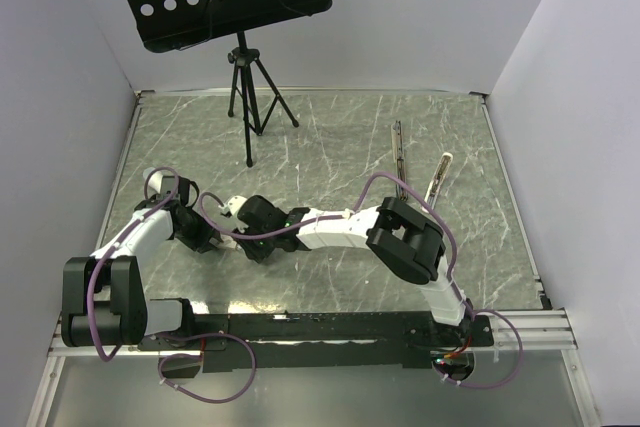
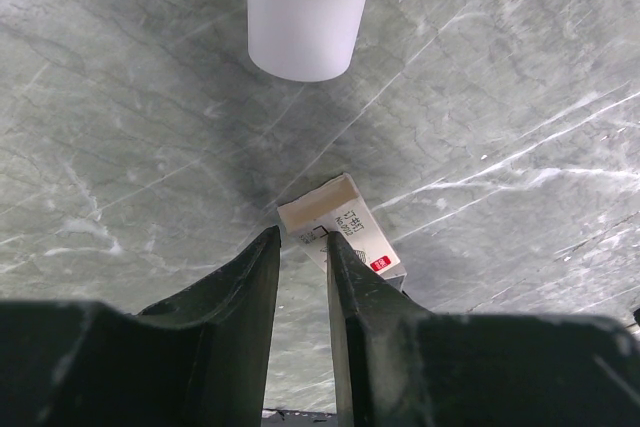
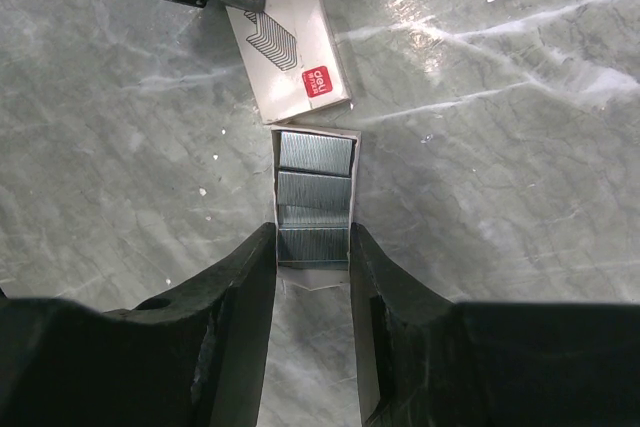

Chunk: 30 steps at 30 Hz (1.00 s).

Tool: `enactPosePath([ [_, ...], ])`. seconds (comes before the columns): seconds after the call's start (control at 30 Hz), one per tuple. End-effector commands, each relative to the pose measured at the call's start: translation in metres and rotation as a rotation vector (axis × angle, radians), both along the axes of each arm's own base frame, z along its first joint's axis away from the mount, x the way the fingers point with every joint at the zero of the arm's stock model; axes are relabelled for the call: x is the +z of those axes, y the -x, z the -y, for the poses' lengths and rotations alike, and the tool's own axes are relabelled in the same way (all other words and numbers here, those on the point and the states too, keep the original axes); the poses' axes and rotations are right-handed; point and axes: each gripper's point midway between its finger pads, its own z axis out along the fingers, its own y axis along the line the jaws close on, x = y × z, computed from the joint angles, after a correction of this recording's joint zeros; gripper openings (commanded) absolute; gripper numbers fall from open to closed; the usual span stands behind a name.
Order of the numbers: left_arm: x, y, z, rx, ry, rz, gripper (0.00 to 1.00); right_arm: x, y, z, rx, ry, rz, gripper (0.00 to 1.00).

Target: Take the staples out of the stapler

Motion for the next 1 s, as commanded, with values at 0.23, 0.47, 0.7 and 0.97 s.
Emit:
enactPosePath([
  [0.23,0.005,-0.003,-0.001,-0.002,-0.01,0.022,0.31,0.003,-0.015,0.007,-0.052,0.033,0.04,0.36],
  [0.47,0.004,-0.002,-0.001,-0.005,-0.01,0.018,0.31,0.003,-0.014,-0.001,-0.028,0.013,0.024,0.36],
  [0.7,0.005,-0.003,-0.001,-0.003,-0.01,0.025,0.31,-0.001,-0.013,-0.006,-0.016,0.017,0.012,0.36],
  [0.97,0.005,-0.003,0.0,-0.007,-0.009,0.021,0.31,-0.003,-0.011,-0.011,-0.004,0.014,0.003,0.36],
])
